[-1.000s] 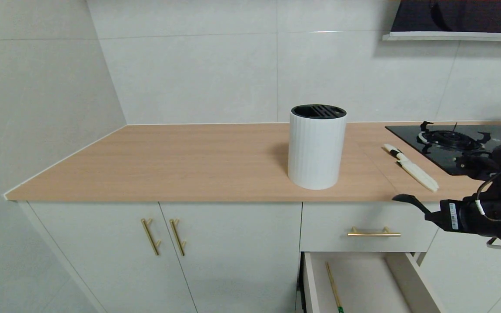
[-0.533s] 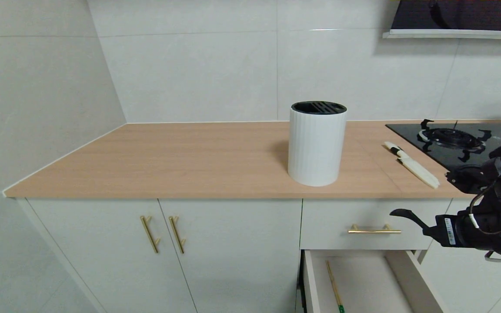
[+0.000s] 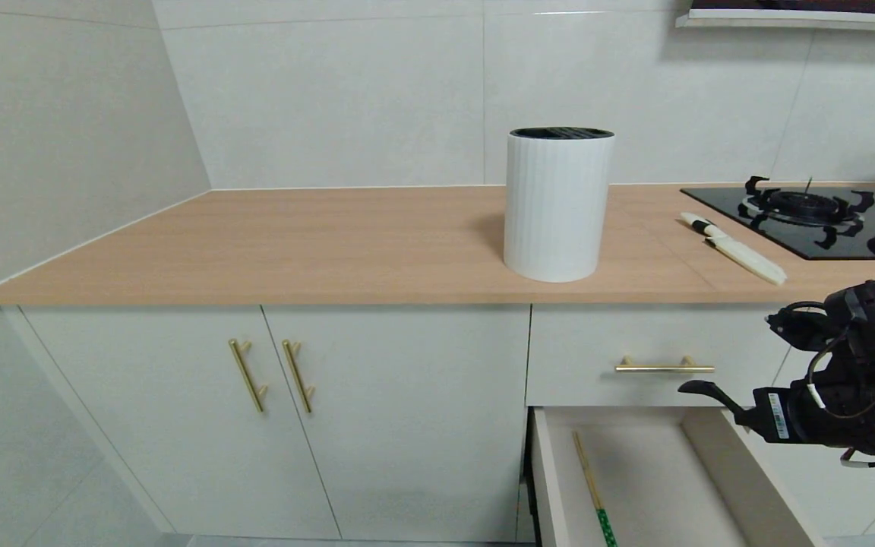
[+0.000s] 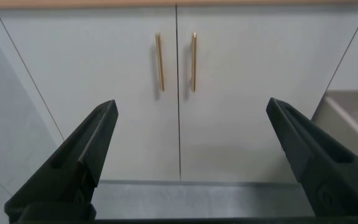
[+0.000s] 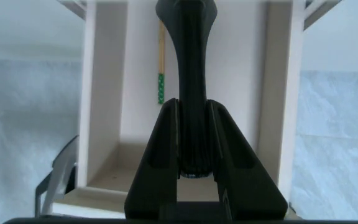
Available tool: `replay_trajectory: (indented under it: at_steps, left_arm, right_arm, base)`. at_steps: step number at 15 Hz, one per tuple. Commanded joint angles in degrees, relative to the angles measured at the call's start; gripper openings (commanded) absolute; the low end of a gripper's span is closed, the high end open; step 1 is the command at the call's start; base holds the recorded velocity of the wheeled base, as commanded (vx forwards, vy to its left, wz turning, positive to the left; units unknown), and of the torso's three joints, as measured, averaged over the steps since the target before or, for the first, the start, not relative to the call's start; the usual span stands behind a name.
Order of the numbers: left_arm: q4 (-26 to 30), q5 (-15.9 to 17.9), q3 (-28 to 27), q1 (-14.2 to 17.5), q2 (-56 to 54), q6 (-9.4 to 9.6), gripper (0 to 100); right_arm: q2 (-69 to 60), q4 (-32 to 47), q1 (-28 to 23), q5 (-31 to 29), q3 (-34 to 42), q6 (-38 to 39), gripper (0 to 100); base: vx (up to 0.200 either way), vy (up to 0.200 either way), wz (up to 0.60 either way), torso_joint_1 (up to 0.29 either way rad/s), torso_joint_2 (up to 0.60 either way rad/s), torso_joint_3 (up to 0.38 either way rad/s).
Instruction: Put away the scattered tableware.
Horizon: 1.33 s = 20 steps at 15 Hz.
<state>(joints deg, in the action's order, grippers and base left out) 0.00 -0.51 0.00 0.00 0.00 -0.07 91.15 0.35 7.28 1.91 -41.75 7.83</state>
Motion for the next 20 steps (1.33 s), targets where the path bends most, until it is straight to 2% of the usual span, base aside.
replay_trajectory:
  at_steps: [1, 9, 16, 20]
  left_arm:
    - [0.0, 0.0, 0.0, 0.0, 0.1, -0.01, 100]
    - [0.0, 0.0, 0.0, 0.0, 0.1, -0.01, 100]
    - [0.0, 0.0, 0.0, 0.0, 0.1, -0.01, 100]
    - [0.0, 0.0, 0.0, 0.0, 0.1, -0.01, 100]
  right_arm:
    - [0.5, 0.0, 0.0, 0.0, 0.0, 0.0, 0]
    - [1.7, -0.6, 0.2, -0.1, 1.0, -1.4, 0]
    - [2.9, -1.8, 0.3, -0.1, 1.4, -2.0, 0]
    - [11.2, -7.4, 0.3, 0.0, 1.9, -1.8, 0]
  base:
    - [0.0, 0.0, 0.0, -0.154, 0.47, 0.31]
    - [0.0, 0.0, 0.0, -0.119, 0.44, 0.309]
    - [0.0, 0.0, 0.0, -0.008, 0.03, 0.024]
    - [0.0, 0.0, 0.0, 0.0, 0.0, 0.0]
